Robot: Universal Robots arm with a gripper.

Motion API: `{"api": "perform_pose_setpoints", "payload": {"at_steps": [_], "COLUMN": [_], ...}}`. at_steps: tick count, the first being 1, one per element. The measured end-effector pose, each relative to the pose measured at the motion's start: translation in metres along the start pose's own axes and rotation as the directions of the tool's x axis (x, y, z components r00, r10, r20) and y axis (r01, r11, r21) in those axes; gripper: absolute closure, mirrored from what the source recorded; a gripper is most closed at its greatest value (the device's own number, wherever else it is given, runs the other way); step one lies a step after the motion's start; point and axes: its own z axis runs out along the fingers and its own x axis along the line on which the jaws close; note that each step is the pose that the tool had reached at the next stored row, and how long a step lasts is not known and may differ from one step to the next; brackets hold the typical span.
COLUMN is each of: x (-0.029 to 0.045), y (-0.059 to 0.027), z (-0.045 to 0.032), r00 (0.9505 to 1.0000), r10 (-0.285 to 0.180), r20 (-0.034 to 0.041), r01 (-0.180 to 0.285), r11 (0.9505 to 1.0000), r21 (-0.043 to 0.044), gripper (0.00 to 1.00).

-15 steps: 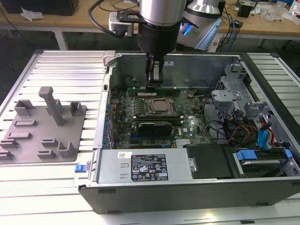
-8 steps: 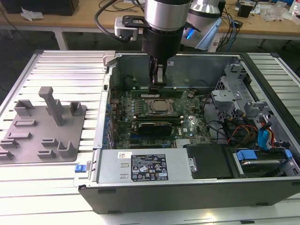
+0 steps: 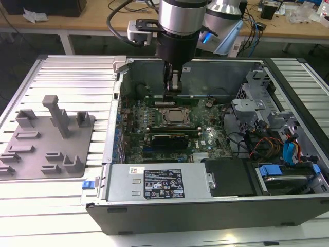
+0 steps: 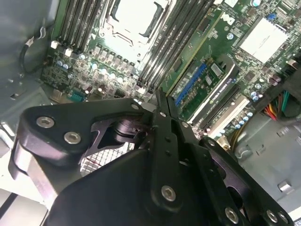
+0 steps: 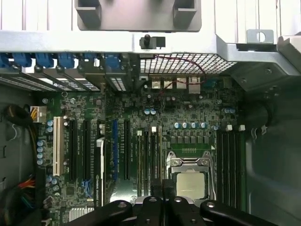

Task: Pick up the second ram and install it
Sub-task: 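Pick up the second ram and move it above second insertion slot, then insert the second ram into the second slot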

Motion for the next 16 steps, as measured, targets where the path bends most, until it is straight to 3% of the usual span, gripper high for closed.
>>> {"api": "perform_pose_setpoints", "payload": {"at_steps": [4, 16], "x": [-0.0002, -0.0002], "y": [-0.0017, -0.0031], "z": [0.0061, 0.0067], "r00": [1.0, 1.0], "r10": [0.0, 0.0], "r20": [-0.0002, -0.0008], "r01": [0.0, 0.0], "r11": [1.0, 1.0], "r21": [-0.0002, 0.0], "gripper": [0.91, 0.91]}}
